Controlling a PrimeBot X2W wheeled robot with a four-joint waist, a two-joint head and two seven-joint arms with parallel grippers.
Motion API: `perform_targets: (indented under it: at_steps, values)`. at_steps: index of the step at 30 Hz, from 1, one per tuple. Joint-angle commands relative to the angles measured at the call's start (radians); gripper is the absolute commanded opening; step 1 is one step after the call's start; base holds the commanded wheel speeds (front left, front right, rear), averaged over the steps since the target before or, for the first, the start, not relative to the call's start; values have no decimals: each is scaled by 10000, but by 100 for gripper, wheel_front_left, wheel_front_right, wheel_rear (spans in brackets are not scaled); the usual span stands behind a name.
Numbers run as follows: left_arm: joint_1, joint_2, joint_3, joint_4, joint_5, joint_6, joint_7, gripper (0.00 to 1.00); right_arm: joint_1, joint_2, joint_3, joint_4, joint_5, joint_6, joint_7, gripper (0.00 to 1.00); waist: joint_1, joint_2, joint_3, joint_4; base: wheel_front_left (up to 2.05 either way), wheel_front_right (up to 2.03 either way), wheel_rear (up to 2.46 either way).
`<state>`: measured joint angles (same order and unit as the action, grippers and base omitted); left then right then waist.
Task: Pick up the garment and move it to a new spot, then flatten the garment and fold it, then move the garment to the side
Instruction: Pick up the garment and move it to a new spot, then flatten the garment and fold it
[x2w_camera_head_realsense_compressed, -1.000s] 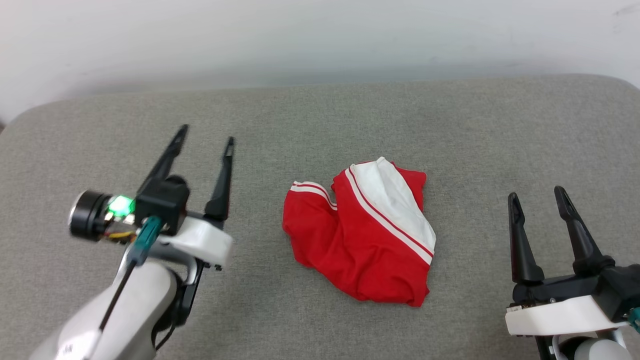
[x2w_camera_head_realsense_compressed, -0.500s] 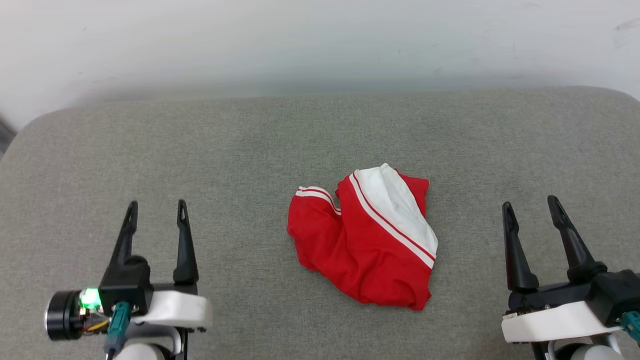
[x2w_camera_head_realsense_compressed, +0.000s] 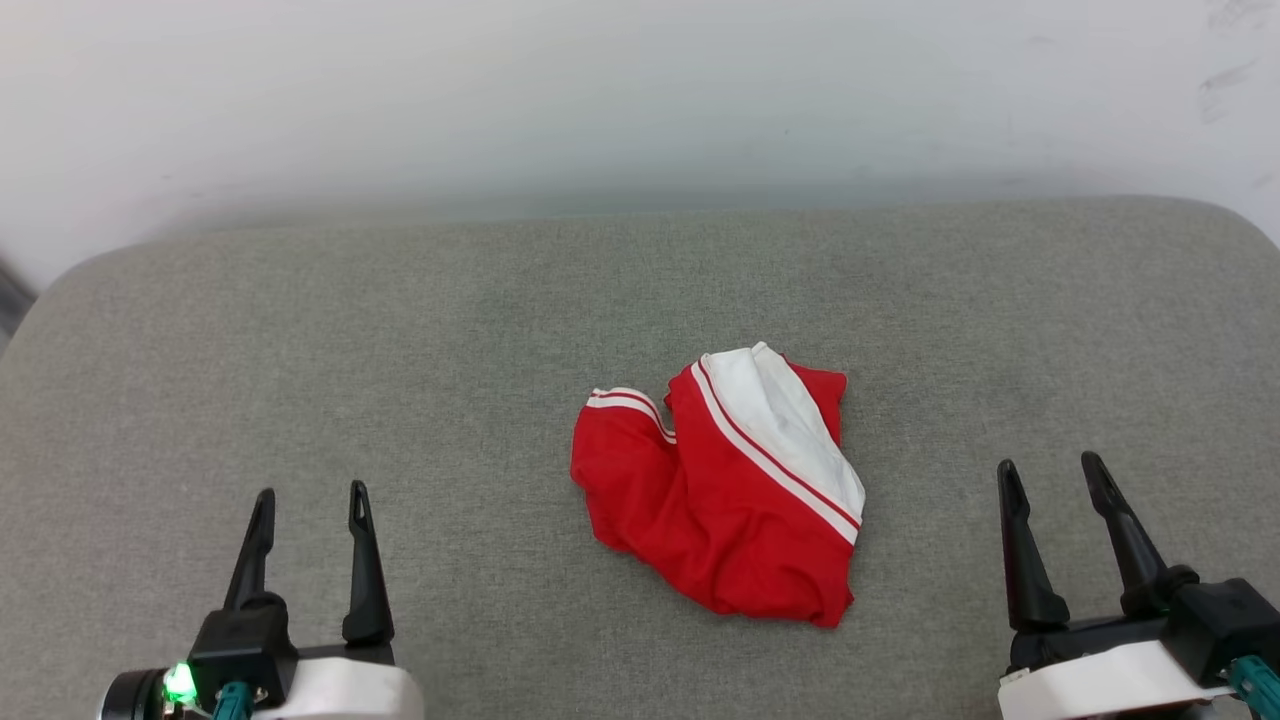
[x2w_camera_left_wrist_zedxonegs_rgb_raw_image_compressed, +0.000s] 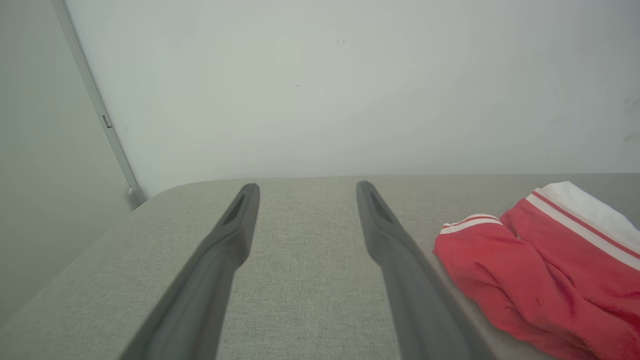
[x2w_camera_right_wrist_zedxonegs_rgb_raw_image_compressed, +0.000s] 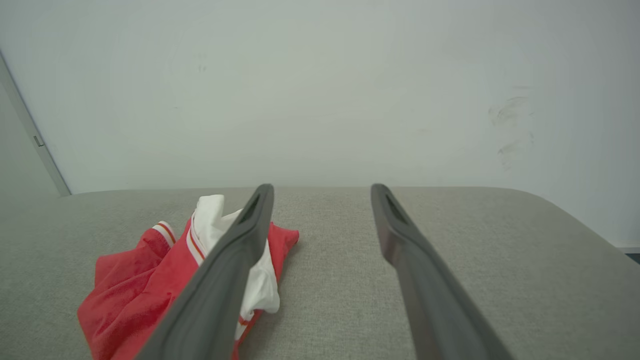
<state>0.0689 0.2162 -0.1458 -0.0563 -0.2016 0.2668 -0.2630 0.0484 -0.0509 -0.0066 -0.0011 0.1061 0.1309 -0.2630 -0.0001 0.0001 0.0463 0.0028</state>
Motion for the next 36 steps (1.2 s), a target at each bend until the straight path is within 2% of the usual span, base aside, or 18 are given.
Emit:
perform_targets:
  at_steps: [1,8,9,11,23,31,36]
  values:
    - [159,-114,137,7,137,-142,-26,100,111,11,8,34,67,-3,-28,100,1,-1,-42,-1,0,0,0]
    - [509,-699,655,147,642,-913,-26,100,373,11,32,184,162,-3,-28,100,1,-1,-180,41,0,0,0]
    - [509,-699,655,147,642,-913,-26,100,373,11,32,184,162,-3,-28,100,1,-1,-180,41,0,0,0]
    - [566,-924,889,189,859,-1225,-26,100,403,11,62,230,242,-3,-28,100,1,-1,-229,50,0,0,0]
    - [698,-1328,1322,245,1295,-1702,-26,100,49,11,33,81,128,-3,-28,100,1,-1,-292,45,0,0,0]
    - [484,-1472,1429,204,1408,-1827,-26,100,-2164,11,144,-666,-905,-3,-28,100,1,-1,-86,88,0,0,0]
    - [307,-1536,1421,185,1450,-1871,-26,100,-3923,-551,595,-1027,-980,-5,-26,100,1,-1,94,182,0,0,0]
